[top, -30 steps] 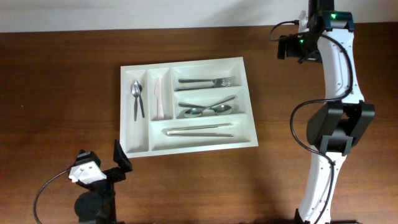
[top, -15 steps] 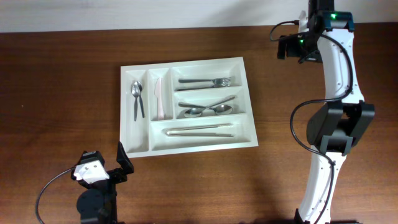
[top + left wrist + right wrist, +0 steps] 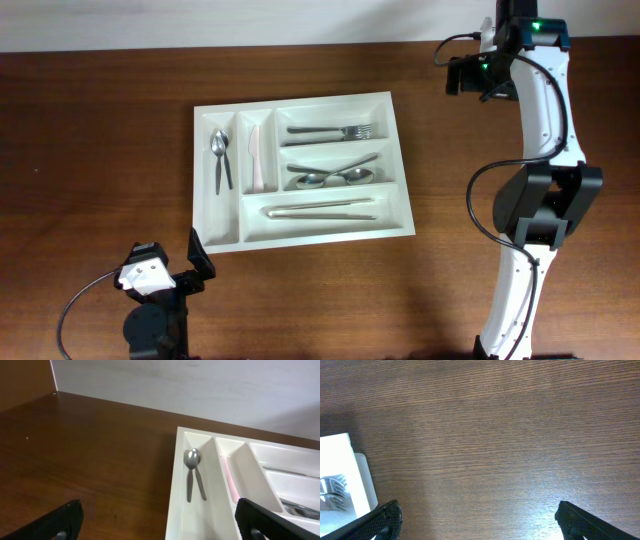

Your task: Pack container

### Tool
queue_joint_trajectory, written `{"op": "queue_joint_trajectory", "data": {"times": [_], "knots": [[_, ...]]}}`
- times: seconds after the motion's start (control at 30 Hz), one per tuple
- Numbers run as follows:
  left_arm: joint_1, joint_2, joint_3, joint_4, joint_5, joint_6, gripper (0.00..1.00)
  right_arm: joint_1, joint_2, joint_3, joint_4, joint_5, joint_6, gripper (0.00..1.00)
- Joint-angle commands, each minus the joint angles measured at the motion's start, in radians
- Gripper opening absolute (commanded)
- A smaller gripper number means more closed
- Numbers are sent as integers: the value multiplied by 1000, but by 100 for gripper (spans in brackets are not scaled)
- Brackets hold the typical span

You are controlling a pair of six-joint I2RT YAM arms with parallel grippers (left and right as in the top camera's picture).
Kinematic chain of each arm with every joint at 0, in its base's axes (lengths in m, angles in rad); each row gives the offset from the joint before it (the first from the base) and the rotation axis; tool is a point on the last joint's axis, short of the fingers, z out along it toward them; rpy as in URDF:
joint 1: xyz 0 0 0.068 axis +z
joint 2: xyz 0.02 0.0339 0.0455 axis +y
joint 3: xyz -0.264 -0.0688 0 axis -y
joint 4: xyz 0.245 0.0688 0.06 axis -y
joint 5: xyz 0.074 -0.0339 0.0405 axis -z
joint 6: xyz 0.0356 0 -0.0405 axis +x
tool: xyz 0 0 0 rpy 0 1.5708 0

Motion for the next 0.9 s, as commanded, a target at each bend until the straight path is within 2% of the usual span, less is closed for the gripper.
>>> {"op": "queue_joint_trajectory", "data": {"times": [0.0, 0.33, 0.47, 0.6, 0.7, 0.87], "knots": [[6, -8, -6, 3, 11, 20, 99, -8, -4, -1, 2, -5, -6, 99], [6, -8, -6, 3, 11, 20, 99, -3, -12, -1, -19, -32, -6, 99], [6, -8, -6, 3, 11, 20, 99, 16, -88, -1, -67, -36, -8, 99], [6, -8, -6, 3, 11, 20, 99, 33, -208, -24, -45, -35, -27, 99], [6, -8, -6, 3, 11, 20, 99, 44, -343, -148, 74, -35, -50, 99], [6, -8, -6, 3, 11, 20, 99, 66, -663, -534, 306, -40, -82, 99]]}}
